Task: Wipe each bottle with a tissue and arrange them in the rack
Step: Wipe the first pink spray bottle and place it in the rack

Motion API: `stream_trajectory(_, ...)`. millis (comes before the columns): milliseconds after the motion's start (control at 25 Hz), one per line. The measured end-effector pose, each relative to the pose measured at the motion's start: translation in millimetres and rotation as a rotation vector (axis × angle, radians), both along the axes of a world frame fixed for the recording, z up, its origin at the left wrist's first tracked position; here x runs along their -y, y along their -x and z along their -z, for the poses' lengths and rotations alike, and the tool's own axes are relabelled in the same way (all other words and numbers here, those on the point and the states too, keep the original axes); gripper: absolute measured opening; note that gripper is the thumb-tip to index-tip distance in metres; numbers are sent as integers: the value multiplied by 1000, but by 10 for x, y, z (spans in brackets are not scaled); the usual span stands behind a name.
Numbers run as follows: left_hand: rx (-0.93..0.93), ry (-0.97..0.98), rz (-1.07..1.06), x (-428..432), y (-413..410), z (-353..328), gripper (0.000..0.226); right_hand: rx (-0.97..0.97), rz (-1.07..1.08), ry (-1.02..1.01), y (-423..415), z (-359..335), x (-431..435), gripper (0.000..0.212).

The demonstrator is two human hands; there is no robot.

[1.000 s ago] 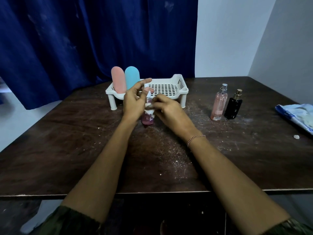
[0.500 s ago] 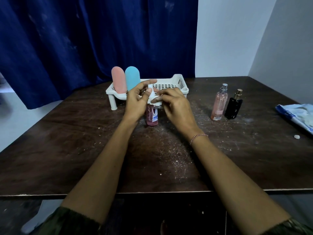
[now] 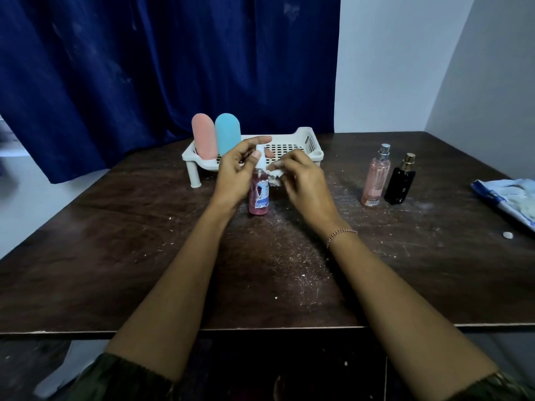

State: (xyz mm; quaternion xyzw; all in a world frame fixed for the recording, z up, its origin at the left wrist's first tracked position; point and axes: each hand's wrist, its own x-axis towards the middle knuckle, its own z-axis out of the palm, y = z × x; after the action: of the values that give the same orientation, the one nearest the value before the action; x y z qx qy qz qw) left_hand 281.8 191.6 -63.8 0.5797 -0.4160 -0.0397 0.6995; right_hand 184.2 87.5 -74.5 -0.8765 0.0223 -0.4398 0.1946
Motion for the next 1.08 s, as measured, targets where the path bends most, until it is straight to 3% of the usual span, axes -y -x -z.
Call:
stream_trajectory(240, -3, -1, 9, 0, 5, -11, 26, 37, -22, 31, 4, 10, -35, 26)
stream_trajectory(320, -38, -7, 26, -5, 24, -16, 26, -12, -23, -183, -6, 6, 12, 25)
stream_trajectory(480, -59, -20, 20, 0, 27, -23, 26, -50, -320, -997, -50, 6, 71, 26)
stream_trajectory(560, -60, -20, 13, 0, 19, -15, 26, -75, -402, -1199, -60, 28, 74, 28)
stream_trajectory(640, -79, -23, 13, 7, 9, -14, 25, -50, -442, -1274, -45, 18, 74, 28)
stream_trajectory(920, -68, -25, 2, 12, -21, -11, 22, 4, -435, -1268, -10, -36, 38, 16)
stream_trajectory(1080, -40, -12, 11, 9, -46, -2, 23, -10, -254, -575, -15, 4, -32, 20)
